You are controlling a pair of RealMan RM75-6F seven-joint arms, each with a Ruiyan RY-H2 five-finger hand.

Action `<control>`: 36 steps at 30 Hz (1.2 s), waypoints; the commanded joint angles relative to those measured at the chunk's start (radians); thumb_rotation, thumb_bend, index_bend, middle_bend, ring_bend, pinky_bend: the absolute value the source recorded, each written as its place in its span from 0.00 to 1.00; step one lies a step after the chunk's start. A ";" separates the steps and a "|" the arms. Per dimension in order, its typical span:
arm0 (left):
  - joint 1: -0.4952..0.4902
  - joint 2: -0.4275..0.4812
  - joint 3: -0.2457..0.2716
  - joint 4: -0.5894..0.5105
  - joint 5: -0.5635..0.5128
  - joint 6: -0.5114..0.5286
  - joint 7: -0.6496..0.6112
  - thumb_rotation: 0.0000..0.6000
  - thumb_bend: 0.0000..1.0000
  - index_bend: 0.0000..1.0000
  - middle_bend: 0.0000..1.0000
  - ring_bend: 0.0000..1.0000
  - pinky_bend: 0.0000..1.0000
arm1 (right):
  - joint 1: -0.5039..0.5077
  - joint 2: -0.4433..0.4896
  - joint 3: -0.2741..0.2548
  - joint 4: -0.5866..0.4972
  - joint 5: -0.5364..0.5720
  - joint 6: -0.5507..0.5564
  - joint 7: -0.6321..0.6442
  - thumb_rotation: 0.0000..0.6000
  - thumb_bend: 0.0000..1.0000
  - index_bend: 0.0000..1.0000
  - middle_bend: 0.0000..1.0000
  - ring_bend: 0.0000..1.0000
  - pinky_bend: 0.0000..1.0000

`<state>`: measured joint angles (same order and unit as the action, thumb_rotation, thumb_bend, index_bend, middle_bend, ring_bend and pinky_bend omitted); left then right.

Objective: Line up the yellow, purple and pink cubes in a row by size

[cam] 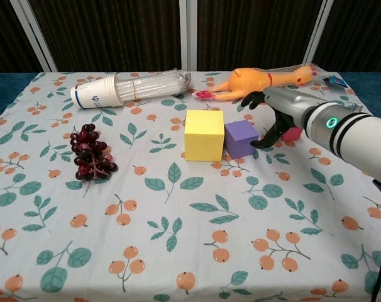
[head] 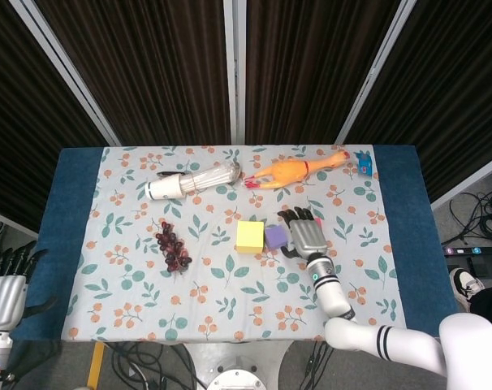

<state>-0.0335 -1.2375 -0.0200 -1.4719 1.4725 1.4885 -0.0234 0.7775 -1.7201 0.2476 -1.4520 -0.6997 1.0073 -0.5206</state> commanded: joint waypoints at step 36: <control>0.001 0.022 0.003 -0.038 -0.012 -0.015 0.033 1.00 0.16 0.23 0.16 0.10 0.05 | 0.090 -0.047 0.035 0.255 0.003 -0.122 0.066 1.00 0.00 0.13 0.08 0.00 0.00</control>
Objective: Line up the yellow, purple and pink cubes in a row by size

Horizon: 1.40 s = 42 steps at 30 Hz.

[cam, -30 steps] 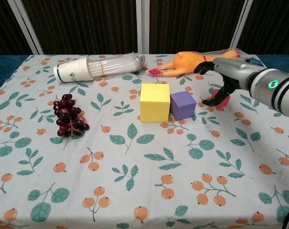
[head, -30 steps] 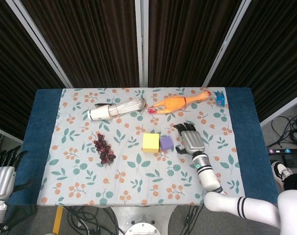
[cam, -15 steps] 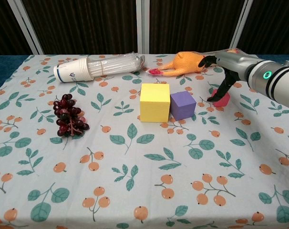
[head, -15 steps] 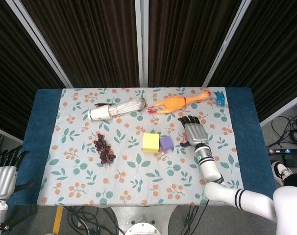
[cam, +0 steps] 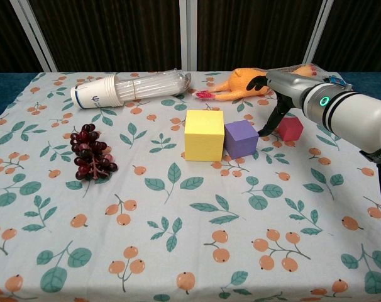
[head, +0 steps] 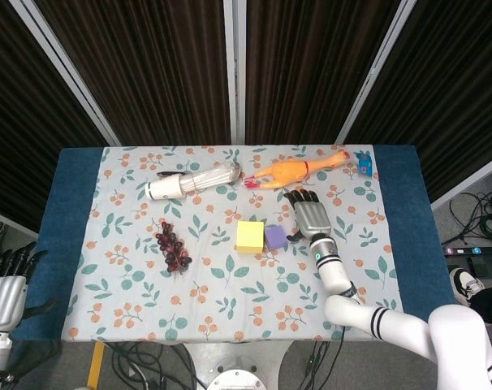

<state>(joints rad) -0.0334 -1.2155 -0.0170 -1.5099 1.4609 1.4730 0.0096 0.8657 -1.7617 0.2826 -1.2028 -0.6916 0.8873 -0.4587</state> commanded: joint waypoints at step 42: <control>0.006 -0.006 0.001 0.013 0.014 0.014 -0.017 1.00 0.16 0.23 0.16 0.10 0.05 | -0.101 0.176 -0.073 -0.214 -0.088 0.091 -0.012 1.00 0.17 0.14 0.08 0.00 0.00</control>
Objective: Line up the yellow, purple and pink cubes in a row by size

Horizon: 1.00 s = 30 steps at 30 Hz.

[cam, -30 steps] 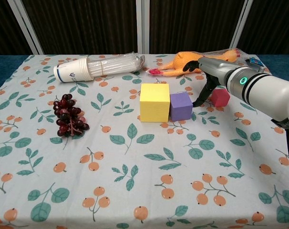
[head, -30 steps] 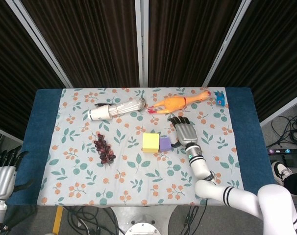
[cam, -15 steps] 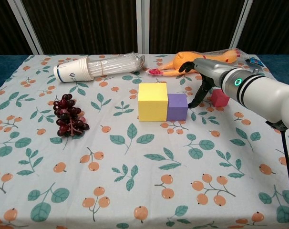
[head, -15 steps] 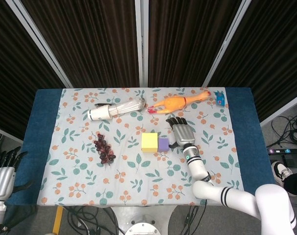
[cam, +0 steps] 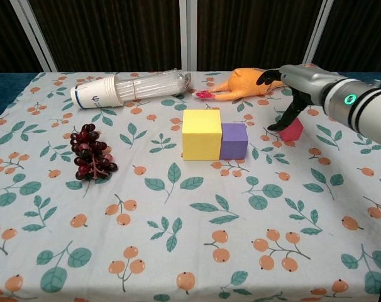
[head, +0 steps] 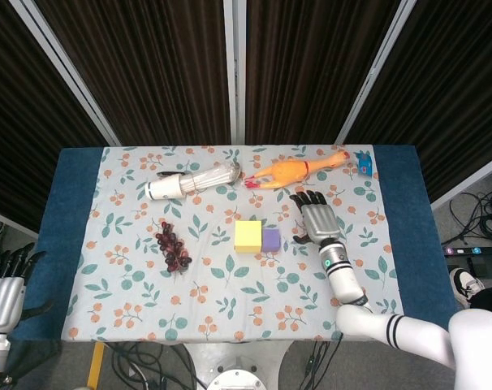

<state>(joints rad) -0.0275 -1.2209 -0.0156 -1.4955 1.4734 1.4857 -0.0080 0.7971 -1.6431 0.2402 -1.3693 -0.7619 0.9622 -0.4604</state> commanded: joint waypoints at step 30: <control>-0.002 0.005 -0.001 -0.013 -0.011 -0.011 0.015 1.00 0.16 0.23 0.16 0.10 0.05 | 0.006 -0.044 -0.033 0.199 0.073 -0.103 -0.029 1.00 0.22 0.38 0.10 0.00 0.00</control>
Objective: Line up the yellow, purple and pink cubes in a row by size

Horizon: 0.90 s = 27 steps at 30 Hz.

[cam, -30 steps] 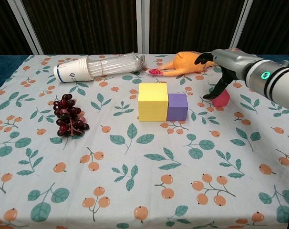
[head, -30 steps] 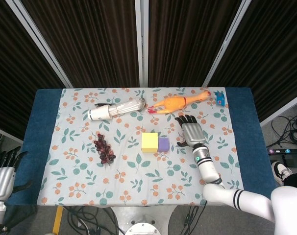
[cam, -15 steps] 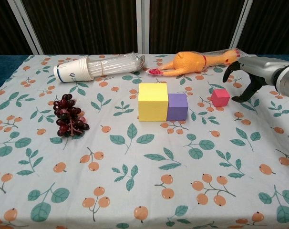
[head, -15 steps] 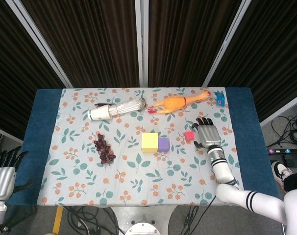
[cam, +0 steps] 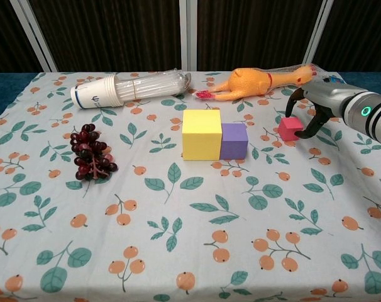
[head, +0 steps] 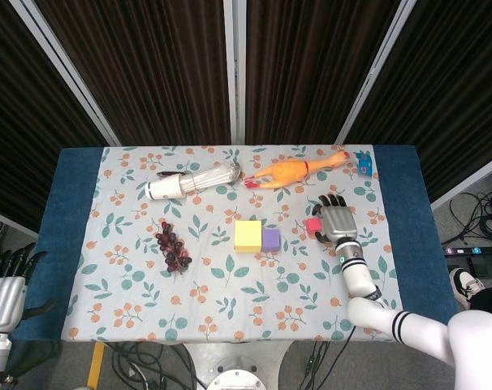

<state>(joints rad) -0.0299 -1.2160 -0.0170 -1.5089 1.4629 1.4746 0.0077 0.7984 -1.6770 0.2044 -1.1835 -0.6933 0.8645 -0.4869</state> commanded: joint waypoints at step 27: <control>-0.001 -0.006 0.001 0.017 0.006 0.000 -0.018 1.00 0.16 0.23 0.16 0.10 0.05 | -0.028 0.042 0.017 -0.274 0.056 0.112 -0.032 1.00 0.29 0.49 0.14 0.00 0.00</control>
<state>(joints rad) -0.0310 -1.2216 -0.0163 -1.4913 1.4686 1.4750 -0.0107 0.7654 -1.6286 0.2194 -1.4595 -0.6426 0.9716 -0.5129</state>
